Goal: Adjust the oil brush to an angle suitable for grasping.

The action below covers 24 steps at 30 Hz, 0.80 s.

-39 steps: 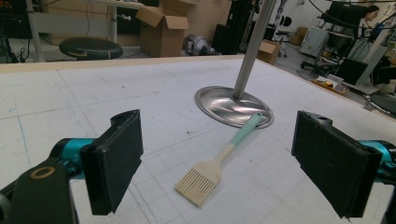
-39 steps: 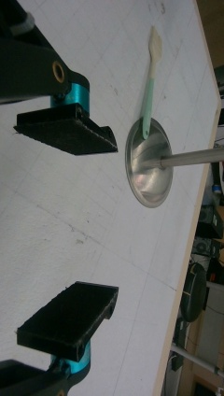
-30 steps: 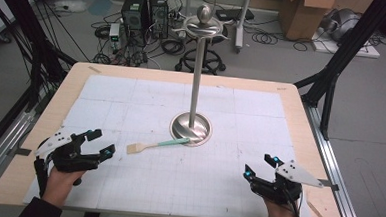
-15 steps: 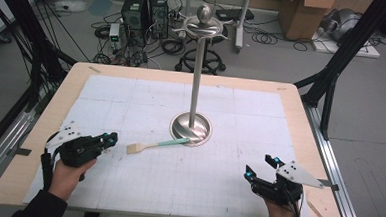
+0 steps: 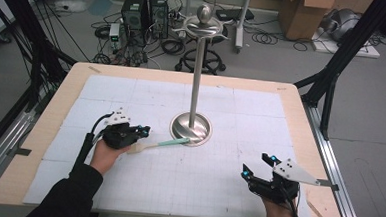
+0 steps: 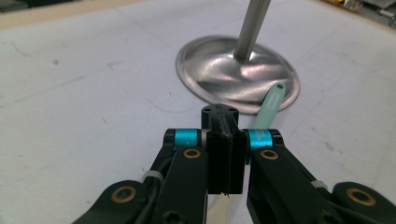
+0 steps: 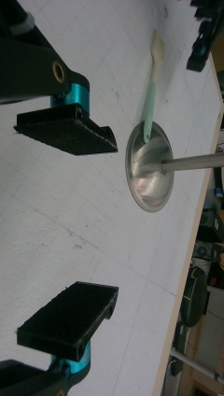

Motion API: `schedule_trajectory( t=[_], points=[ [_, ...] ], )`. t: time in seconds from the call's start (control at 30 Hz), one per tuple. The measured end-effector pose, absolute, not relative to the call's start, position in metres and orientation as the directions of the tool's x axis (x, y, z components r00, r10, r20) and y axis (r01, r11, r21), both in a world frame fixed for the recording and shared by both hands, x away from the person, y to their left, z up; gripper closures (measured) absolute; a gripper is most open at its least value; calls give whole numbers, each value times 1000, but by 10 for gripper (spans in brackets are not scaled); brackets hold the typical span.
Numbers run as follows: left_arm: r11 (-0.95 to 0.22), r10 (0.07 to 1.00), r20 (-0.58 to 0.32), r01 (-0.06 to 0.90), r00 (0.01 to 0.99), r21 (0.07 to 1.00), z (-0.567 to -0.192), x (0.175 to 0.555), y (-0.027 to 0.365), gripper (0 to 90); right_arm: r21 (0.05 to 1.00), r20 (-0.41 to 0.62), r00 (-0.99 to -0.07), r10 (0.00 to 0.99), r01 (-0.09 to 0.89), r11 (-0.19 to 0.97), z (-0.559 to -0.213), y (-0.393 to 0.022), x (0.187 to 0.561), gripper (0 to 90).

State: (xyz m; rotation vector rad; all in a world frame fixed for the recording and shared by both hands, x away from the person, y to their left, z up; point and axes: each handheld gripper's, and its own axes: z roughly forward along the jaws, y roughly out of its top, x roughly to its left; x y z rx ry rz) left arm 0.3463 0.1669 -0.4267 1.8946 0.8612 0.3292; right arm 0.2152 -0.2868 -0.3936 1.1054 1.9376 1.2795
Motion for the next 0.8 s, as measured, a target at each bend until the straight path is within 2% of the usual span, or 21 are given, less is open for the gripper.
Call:
schedule_trajectory(
  t=[0.47,0.8],
  points=[
    [-315,684,-174,502,709,805,-447,348,162,895,922,-13,-489,872,331,199,-393,-289,213,247],
    [-403,659,-113,476,744,782,-444,333,160,895,924,-10,-482,876,331,193,-392,-291,211,247]
  ],
)
